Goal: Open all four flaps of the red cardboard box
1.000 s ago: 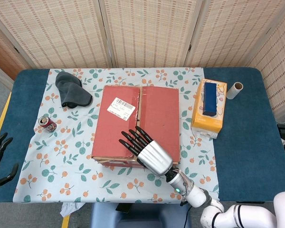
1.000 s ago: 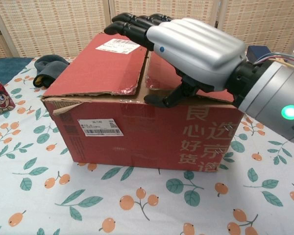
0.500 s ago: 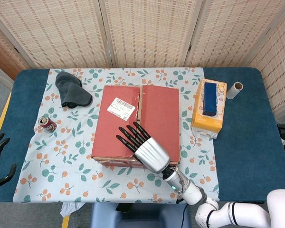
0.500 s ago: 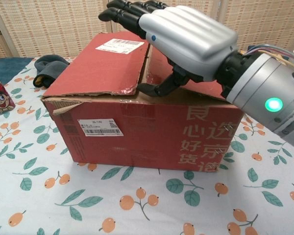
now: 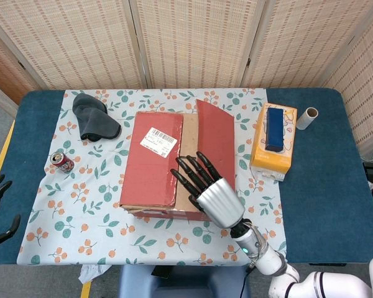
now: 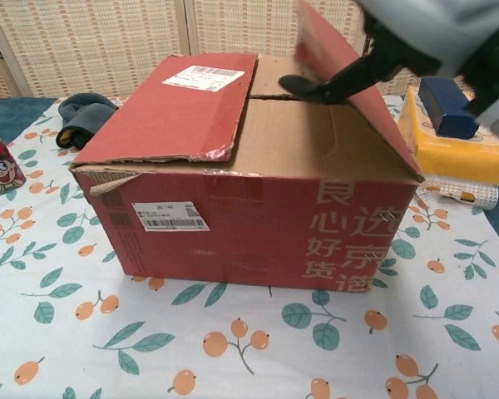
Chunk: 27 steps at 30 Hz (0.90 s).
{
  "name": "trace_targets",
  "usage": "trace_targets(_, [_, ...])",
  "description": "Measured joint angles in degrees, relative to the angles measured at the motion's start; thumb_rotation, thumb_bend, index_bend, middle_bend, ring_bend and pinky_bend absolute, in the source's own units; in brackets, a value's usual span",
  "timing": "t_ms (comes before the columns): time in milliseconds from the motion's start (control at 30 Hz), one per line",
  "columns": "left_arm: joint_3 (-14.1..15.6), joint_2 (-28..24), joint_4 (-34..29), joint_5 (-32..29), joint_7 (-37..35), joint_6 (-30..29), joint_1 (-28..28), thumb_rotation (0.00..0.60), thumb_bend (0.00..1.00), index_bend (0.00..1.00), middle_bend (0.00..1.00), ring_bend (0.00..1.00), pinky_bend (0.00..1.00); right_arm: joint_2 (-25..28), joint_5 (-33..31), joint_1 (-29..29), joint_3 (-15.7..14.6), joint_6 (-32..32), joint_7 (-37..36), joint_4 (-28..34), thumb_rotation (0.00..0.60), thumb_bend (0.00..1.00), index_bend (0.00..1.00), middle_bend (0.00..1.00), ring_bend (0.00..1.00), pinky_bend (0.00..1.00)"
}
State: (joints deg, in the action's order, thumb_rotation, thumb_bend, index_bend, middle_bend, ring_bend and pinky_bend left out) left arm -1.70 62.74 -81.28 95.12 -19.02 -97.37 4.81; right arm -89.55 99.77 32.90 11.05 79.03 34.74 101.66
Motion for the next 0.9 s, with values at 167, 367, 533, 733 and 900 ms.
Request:
trace_targets(167, [0.09,0.01,-0.01,0.37,0.55,-0.37,-0.19,0.600,0.50,0.00,0.00,0.00,0.00,4.97,1.21,-5.60,-1.36,6.58,2.58,2.60,0.600,0.33,0.00,0.00,0.00,0.00])
trace_targets(367, [0.35,0.19,-0.47,1.12,2.60,-0.54,-0.29,0.600,0.50,0.00,0.00,0.00,0.00,10.19,2.41,-12.71,-4.23,15.38,-0.89,2.07,0.600,0.34,0.00,0.00,0.00,0.00])
trace_targets(533, [1.00,0.38,-0.85,3.61,4.16,-1.77,-0.49,0.600,0.50,0.00,0.00,0.00,0.00,12.55,4.23,-17.27,-6.78,21.12,-9.78,-0.70,0.600,0.34,0.00,0.00,0.00,0.00])
trace_targets(733, [2.44,0.96,-1.07,8.45,5.73,-3.13,-0.38,0.600,0.49,0.00,0.00,0.00,0.00,13.69,5.38,-22.66,-9.18,27.33,-18.19,-6.73,0.600,0.34,0.00,0.00,0.00,0.00])
trace_targets(900, [2.78,1.27,-3.61,8.82,9.67,-0.88,0.56,0.600,0.46,0.00,0.00,0.00,0.00,12.78,3.93,-24.79,-9.84,28.56,-24.93,-12.81,0.600,0.34,0.00,0.00,0.00,0.00])
